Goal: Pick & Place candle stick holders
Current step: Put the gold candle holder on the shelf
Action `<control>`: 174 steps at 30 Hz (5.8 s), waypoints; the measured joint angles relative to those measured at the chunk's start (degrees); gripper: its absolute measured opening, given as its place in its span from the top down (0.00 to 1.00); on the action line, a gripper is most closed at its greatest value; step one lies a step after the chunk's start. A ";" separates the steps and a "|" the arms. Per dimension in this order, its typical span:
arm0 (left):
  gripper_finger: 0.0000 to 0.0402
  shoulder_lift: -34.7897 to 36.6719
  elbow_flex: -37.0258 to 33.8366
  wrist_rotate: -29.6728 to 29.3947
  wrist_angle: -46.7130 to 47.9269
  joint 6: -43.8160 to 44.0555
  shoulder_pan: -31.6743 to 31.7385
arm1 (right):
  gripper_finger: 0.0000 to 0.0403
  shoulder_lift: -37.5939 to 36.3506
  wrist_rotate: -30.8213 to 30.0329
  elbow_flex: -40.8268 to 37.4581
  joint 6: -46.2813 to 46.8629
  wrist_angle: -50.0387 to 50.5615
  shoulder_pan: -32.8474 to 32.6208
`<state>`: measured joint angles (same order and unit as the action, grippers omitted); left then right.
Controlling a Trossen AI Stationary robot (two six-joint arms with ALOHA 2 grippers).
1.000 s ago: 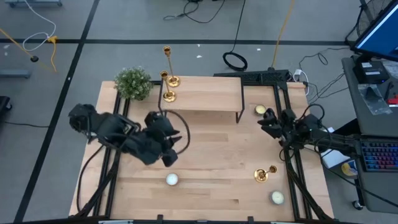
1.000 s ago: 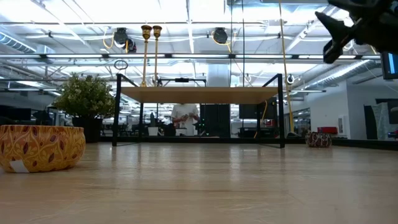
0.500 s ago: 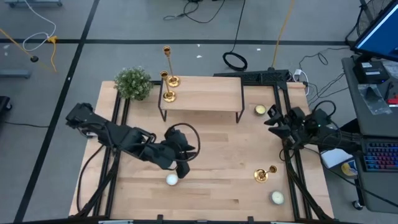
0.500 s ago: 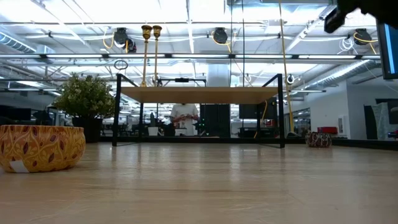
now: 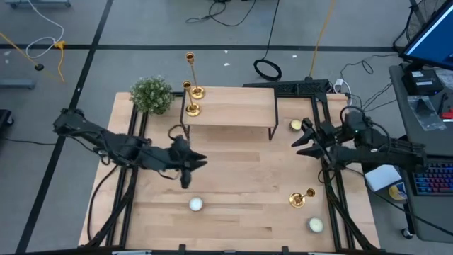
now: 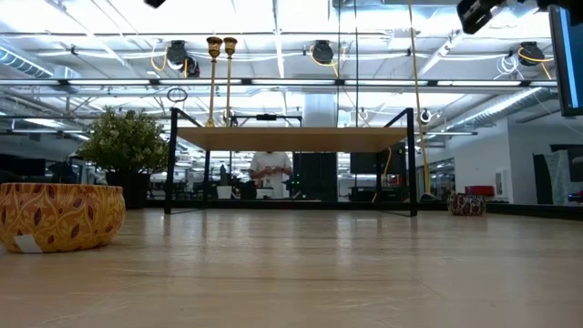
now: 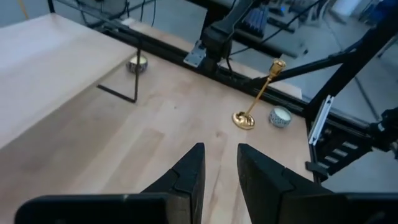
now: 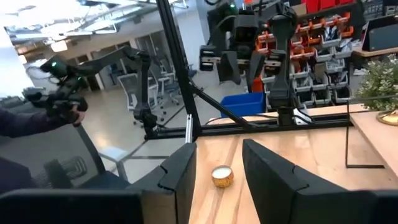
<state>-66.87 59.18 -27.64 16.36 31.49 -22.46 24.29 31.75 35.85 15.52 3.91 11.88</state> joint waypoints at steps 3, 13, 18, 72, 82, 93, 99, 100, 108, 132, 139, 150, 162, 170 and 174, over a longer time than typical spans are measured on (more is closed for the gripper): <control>0.77 5.63 -6.25 0.02 -3.82 -2.22 0.00 | 0.69 1.73 0.04 2.73 -1.10 2.38 0.00; 0.77 23.16 -23.73 0.69 -10.25 -2.91 1.28 | 0.69 8.47 -0.17 11.63 -1.26 12.25 -1.59; 0.77 30.28 -28.39 0.81 -10.10 -4.00 2.17 | 0.69 14.49 -0.24 16.95 1.13 18.88 -6.25; 0.77 36.52 -31.50 0.63 -4.89 -1.20 2.25 | 0.69 11.30 -12.40 13.67 54.24 55.53 -48.08; 0.77 36.52 -31.50 0.61 -4.83 -0.94 2.25 | 0.69 11.26 -13.70 7.45 57.29 53.73 -52.79; 0.77 36.52 -31.50 0.63 -4.57 -0.40 2.25 | 0.69 11.22 -8.77 2.79 60.66 51.60 -53.05; 0.77 36.52 -31.50 0.66 -4.55 -0.22 2.25 | 0.69 11.22 -7.65 2.43 60.31 49.63 -53.02; 0.77 36.52 -31.50 0.66 -4.57 -0.19 2.25 | 0.69 11.22 -7.74 2.43 60.29 49.34 -53.02; 0.77 36.52 -31.48 0.68 -4.55 -0.09 2.25 | 0.65 11.22 -10.91 2.43 60.32 49.10 -53.00; 0.77 36.52 -31.46 0.83 -4.52 -0.14 2.25 | 0.41 11.23 -20.30 2.43 57.03 48.79 -54.04; 0.77 36.50 -31.46 0.83 -4.46 -0.14 2.25 | 0.41 10.29 -22.24 2.43 58.86 47.37 -58.34; 0.77 36.52 -31.46 0.79 -4.06 -0.16 2.25 | 0.41 6.93 -28.60 2.43 66.26 51.36 -65.45; 0.77 36.50 -31.46 0.77 -4.09 0.20 2.25 | 0.41 4.18 -41.22 2.43 48.86 49.71 -65.72; 0.77 36.50 -31.46 0.76 -4.11 0.35 2.25 | 0.41 -1.30 -42.23 2.43 39.15 49.69 -65.72; 0.77 36.50 -31.46 0.74 -4.13 0.72 2.25 | 0.41 -3.07 -42.23 2.43 37.23 49.49 -65.72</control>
<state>-30.37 27.73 -26.89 12.23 32.21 -20.21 21.22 -10.48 38.28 52.76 53.40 -53.84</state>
